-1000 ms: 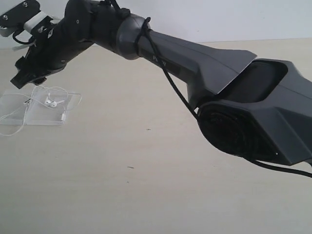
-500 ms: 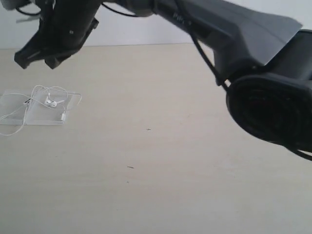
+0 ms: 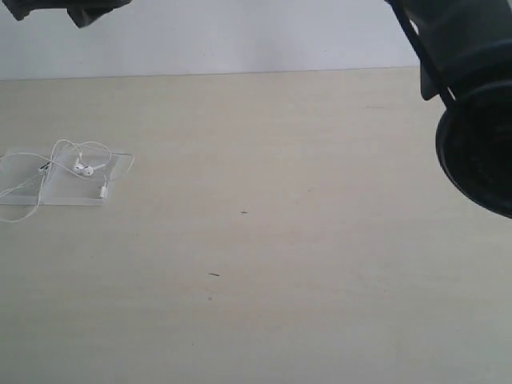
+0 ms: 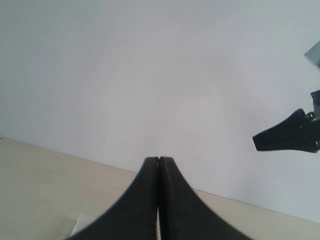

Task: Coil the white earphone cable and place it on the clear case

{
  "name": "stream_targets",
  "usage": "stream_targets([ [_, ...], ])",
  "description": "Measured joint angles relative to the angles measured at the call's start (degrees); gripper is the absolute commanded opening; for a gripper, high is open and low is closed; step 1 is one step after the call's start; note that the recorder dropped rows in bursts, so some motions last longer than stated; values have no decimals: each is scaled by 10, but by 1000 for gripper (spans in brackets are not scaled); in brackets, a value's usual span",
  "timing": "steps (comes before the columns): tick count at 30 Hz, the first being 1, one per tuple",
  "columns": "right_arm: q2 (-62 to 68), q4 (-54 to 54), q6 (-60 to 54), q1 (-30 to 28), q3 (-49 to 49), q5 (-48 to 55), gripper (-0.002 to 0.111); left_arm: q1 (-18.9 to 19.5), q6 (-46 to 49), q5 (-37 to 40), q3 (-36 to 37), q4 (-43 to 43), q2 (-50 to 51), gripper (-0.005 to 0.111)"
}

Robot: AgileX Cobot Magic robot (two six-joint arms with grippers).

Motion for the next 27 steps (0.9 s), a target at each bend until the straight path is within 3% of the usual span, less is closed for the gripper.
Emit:
stream_targets([
  [5,-9,-3,-6,-1,0,-63,0,0,0,0,0,0,0,0],
  [17,-33,22,-49,-1,66,-62,0,0,0,0,0,0,0,0],
  [23,-102,22,-56,-1,212,-114,0,0,0,0,0,0,0,0],
  [27,-188,27,-50,-1,375,-217,0,0,0,0,0,0,0,0],
])
